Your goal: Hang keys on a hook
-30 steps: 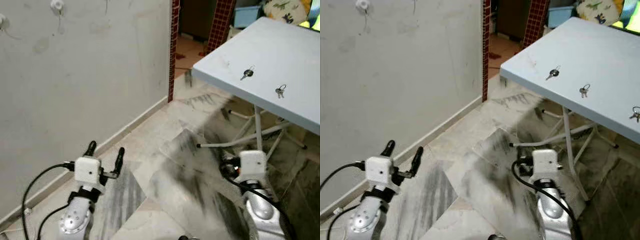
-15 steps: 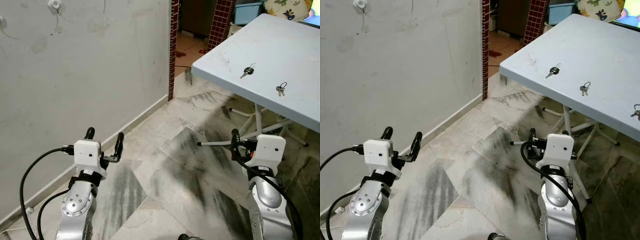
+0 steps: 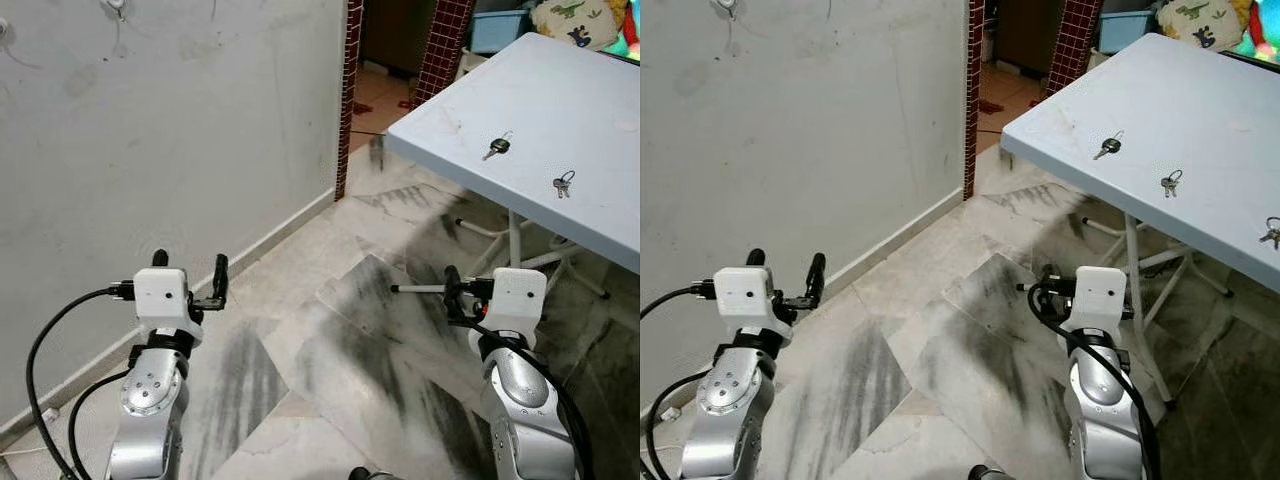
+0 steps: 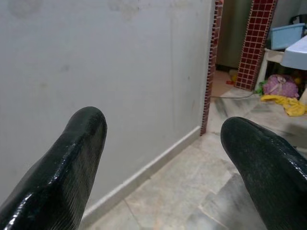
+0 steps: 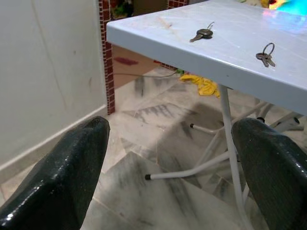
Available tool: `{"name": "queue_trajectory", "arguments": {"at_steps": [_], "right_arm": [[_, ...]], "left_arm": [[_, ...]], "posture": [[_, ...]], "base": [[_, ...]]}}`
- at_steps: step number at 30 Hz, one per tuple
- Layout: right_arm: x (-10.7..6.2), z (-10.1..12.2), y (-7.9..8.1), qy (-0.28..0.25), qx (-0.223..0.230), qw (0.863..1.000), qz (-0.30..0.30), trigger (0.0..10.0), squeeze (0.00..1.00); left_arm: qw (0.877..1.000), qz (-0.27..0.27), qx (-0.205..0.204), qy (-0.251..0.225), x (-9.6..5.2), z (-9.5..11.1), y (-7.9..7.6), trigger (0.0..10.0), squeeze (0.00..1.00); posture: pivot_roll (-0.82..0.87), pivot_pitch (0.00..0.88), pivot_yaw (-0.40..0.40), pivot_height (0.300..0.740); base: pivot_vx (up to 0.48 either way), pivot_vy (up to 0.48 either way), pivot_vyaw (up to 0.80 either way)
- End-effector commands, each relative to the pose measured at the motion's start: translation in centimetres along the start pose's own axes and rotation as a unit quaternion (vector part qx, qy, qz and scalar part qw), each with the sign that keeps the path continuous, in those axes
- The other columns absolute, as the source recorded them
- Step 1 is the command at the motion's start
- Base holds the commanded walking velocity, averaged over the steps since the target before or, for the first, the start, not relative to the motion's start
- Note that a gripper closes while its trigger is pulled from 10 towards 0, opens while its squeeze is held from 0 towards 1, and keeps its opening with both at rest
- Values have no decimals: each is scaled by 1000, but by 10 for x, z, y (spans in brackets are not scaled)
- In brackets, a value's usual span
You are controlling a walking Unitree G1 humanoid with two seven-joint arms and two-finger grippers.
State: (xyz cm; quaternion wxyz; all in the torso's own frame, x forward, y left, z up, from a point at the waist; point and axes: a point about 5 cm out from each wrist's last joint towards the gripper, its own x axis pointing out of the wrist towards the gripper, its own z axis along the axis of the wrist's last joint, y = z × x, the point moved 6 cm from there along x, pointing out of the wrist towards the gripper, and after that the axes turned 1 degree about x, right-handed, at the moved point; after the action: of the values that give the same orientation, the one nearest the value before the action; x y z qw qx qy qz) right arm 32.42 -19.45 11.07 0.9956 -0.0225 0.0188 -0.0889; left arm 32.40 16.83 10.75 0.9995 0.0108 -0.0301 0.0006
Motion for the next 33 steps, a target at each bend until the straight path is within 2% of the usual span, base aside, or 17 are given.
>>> {"name": "queue_trajectory", "arguments": {"at_steps": [1, 8, 13, 24, 33], "right_arm": [[0, -4, -1, 5, 7, 1000, -4, 10000, 0], [4, -2, -4, 7, 8, 1000, -5, 10000, 0], [7, 1, -9, 5, 5, 1000, -12, 10000, 0], [7, -3, -4, 15, 3, 1000, -5, 10000, 0], [13, 2, -14, 23, -8, 1000, -11, 10000, 0]], "left_arm": [[1000, 0, -6, 20, -2, -10, -3, 10000, 0], [999, -25, -13, 19, 6, -7, -12, 10000, 0], [999, -28, -19, 20, 5, -7, -16, 10000, 0], [999, -19, -16, 29, 6, -11, -13, 10000, 0], [999, -22, -16, 40, 3, -17, -16, 10000, 0]], "posture": [[-48, 99, 23, 740], [-54, 98, 27, 740], [-55, 100, 21, 740], [-60, 101, -3, 740], [-80, 123, -39, 740]], "base": [[0, 0, 0], [0, 0, -800], [0, 0, -800], [0, 0, -800], [0, 0, -800]]}}
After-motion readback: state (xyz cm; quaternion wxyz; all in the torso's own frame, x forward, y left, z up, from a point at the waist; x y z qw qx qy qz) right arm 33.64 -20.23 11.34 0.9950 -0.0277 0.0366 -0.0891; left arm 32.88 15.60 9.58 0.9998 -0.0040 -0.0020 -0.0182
